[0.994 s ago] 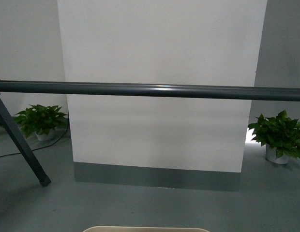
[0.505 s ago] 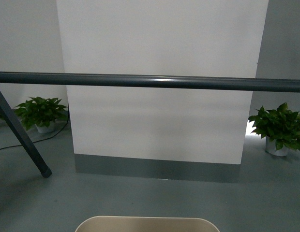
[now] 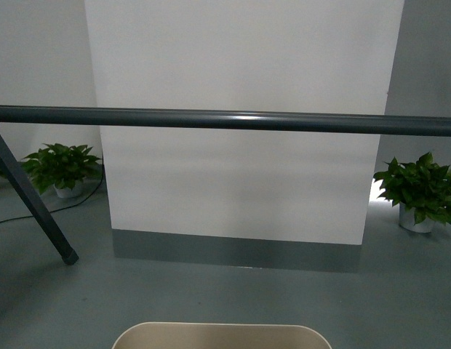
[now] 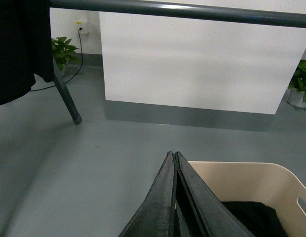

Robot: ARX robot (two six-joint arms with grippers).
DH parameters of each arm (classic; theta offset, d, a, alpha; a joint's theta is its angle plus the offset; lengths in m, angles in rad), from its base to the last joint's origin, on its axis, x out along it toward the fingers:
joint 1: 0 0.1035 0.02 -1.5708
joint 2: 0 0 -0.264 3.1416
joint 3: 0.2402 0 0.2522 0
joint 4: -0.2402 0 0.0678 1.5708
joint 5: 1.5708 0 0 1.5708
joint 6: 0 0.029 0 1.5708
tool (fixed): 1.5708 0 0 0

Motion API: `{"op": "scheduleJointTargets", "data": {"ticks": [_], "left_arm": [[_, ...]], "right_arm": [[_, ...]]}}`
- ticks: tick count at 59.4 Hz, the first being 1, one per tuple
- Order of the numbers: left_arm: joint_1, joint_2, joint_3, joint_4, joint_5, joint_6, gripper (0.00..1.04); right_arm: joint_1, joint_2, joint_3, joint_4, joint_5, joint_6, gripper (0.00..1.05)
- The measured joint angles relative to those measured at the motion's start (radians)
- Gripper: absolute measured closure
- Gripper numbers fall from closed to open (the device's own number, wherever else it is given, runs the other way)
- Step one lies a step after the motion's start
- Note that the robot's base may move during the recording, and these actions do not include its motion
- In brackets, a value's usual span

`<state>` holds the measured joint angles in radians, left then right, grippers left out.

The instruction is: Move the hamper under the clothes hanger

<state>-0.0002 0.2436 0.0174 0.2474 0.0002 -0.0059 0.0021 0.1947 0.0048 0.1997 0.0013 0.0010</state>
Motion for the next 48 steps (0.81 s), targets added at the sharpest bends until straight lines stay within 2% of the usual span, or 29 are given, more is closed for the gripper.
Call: {"op": "scheduleJointTargets", "data": {"ticks": [6,11,15,21,33,35,43,48], "left_arm": [[0.000,-0.031,0.000,-0.031,0.000,0.000,1.01],[0.000,-0.055,0.000,-0.056,-0.001,0.000,1.01],[0.000,-0.078,0.000,-0.079,0.000,0.000,1.01],[0.000,-0.208,0.000,-0.234,0.000,0.000,1.01],[0.000,-0.238,0.000,-0.245,0.000,0.000,1.01],[0.000,-0.238,0.000,-0.245,0.000,-0.001,1.01],[0.000,-0.238,0.000,-0.245,0.000,0.000,0.80],[0.000,-0.239,0.000,-0.245,0.000,0.000,0.62]], "right_arm": [[0.000,-0.031,0.000,-0.034,0.000,0.000,1.03],[0.000,-0.156,0.001,-0.188,-0.002,0.000,1.03],[0.000,-0.190,0.001,-0.194,-0.002,0.000,1.03],[0.000,-0.190,0.001,-0.199,-0.002,0.000,1.03],[0.000,-0.191,0.001,-0.199,-0.002,0.000,1.03],[0.000,-0.191,0.001,-0.199,-0.002,-0.001,0.99],[0.000,-0.191,0.001,-0.199,-0.002,-0.001,0.80],[0.000,-0.191,0.001,-0.199,-0.002,-0.001,0.62]]}}
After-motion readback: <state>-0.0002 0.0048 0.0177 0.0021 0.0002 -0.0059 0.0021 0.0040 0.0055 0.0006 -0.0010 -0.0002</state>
